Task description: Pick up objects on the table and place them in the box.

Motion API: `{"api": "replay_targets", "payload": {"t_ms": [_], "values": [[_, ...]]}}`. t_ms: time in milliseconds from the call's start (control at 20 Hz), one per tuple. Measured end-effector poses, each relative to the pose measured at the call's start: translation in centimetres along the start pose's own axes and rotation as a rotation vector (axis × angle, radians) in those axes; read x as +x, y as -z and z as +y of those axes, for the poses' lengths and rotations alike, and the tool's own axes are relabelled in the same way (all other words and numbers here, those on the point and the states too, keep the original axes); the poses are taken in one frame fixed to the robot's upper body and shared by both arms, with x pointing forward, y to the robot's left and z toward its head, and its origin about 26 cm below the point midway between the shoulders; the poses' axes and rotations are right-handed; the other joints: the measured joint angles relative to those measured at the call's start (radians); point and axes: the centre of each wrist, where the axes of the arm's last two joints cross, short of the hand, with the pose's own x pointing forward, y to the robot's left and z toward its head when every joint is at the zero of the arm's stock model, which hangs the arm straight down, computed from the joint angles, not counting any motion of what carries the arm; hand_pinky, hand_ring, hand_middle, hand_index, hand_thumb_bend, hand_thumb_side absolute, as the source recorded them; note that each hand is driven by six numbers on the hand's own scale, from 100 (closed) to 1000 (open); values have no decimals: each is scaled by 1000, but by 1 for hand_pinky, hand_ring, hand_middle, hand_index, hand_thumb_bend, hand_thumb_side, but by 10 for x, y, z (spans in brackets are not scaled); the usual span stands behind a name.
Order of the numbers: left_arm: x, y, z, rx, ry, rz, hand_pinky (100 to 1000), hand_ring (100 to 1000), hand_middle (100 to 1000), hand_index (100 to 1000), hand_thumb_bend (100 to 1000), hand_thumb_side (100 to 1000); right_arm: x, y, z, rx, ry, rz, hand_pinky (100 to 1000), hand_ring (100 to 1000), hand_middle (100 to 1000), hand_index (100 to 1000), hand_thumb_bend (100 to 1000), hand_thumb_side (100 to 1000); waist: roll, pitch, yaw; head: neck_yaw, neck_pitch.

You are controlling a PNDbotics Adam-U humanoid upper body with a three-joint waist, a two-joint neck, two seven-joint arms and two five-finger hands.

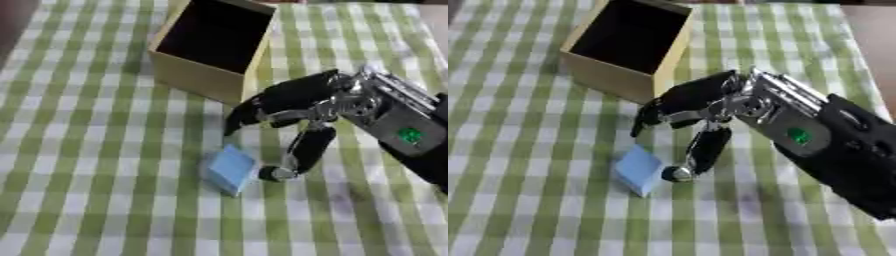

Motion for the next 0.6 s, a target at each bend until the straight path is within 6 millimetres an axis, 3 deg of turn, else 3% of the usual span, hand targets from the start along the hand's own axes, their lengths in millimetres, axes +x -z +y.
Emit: {"api": "replay_targets", "payload": {"t_ms": [600], "values": [[0,0,0,-3,0,0,668,682,643,715,262,602,16,0,-8,68,-36,-48,882,954,922,958,293,504,-5,0,1,0,0]]}}
